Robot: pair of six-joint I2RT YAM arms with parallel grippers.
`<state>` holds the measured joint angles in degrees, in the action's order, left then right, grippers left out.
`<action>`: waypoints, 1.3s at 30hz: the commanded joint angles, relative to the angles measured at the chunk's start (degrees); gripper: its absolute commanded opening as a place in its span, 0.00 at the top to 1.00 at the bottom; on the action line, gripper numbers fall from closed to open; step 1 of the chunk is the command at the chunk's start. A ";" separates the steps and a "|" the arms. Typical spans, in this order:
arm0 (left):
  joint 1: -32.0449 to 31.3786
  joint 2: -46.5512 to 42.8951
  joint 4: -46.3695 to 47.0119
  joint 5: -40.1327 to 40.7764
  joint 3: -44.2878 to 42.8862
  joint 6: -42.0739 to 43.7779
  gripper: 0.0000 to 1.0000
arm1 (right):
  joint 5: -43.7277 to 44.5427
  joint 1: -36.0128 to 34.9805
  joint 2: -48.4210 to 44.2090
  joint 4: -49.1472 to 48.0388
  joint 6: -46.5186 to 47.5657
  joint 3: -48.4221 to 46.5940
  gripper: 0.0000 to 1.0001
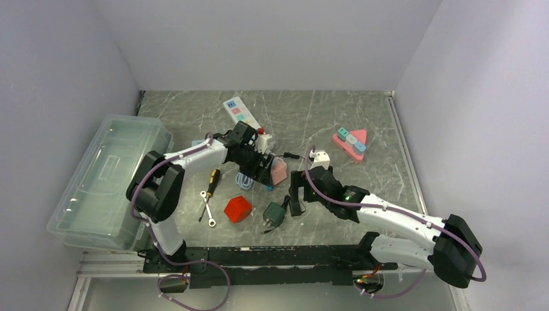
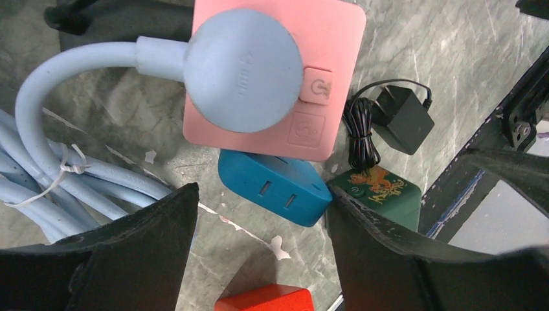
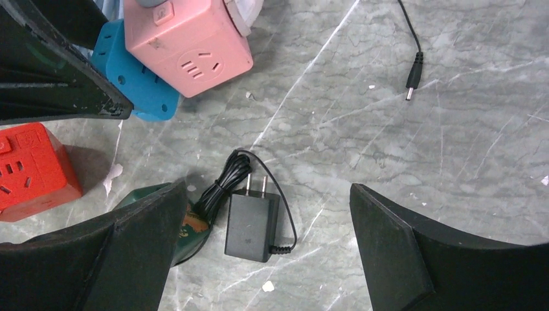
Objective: Pull the plug off the socket
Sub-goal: Place the plug at the center of the board, then remove the plug from the socket.
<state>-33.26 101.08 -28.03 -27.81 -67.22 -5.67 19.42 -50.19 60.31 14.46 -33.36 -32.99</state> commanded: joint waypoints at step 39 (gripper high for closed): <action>0.06 -3.13 1.95 0.52 1.58 1.19 0.38 | -12.11 6.07 11.71 -32.27 18.61 -1.15 0.00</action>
<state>-33.30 98.37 -25.58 -26.52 -64.25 -4.34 10.68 -44.95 68.86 -5.65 -16.88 -34.30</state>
